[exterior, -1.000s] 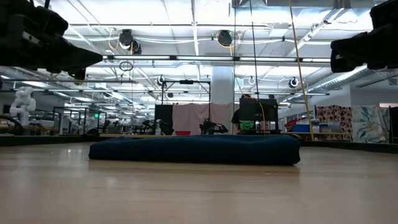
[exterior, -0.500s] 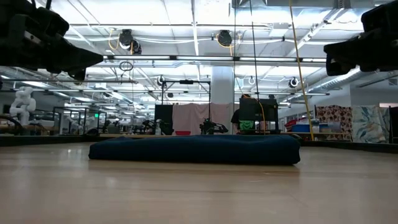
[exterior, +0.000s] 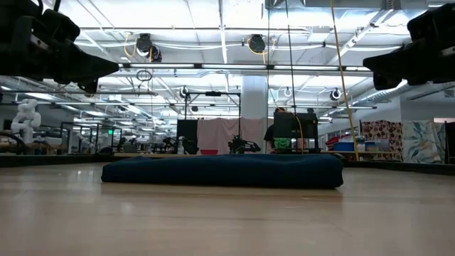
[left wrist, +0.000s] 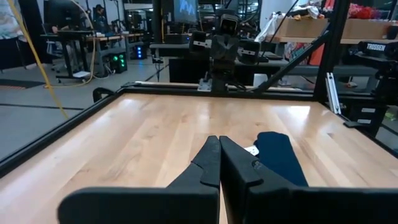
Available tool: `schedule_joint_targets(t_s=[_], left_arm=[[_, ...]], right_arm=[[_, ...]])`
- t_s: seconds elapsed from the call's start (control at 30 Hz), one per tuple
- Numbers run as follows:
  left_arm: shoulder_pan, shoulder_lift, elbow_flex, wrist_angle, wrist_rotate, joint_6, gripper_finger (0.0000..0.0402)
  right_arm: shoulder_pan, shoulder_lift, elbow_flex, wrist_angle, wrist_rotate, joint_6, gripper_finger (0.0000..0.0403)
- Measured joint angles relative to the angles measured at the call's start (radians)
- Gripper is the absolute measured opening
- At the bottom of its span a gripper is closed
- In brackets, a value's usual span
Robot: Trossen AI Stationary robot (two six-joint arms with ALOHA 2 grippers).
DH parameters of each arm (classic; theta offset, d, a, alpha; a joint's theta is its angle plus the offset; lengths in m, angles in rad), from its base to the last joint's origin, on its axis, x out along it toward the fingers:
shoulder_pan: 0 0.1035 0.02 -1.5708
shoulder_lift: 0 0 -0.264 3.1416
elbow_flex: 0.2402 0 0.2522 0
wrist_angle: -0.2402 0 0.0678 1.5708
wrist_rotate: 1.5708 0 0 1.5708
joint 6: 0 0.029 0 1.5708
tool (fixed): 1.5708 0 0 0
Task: Roll towel into tight, uniform cylinder
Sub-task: Return to Home Position
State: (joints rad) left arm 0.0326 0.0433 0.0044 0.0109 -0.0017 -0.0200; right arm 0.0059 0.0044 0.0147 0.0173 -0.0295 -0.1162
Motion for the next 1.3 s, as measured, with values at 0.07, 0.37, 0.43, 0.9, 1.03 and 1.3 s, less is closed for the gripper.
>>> schedule_joint_targets(t_s=[0.07,0.37,0.43,0.9,1.03,1.3], left_arm=[[0.000,0.000,0.000,0.000,-0.001,0.000,0.0000],[0.002,0.000,0.000,-0.001,-0.004,0.003,0.0000],[0.002,0.000,0.000,-0.001,-0.006,0.003,0.0000],[0.001,-0.003,0.000,-0.001,-0.006,0.000,0.0002],[0.001,-0.003,0.000,0.000,-0.006,0.002,0.0016],[0.001,-0.003,0.000,0.004,-0.006,0.002,0.0025]], right_arm=[[0.000,0.001,0.000,0.000,-0.004,-0.001,0.0000],[0.000,0.007,0.000,0.001,-0.018,0.053,0.0000],[0.000,0.007,0.000,0.001,-0.019,0.052,0.0000],[0.000,0.007,0.000,0.001,-0.019,0.052,0.0000],[0.000,0.007,0.000,0.001,-0.020,0.052,0.0000],[0.000,0.007,0.000,0.001,-0.020,0.052,0.0000]])
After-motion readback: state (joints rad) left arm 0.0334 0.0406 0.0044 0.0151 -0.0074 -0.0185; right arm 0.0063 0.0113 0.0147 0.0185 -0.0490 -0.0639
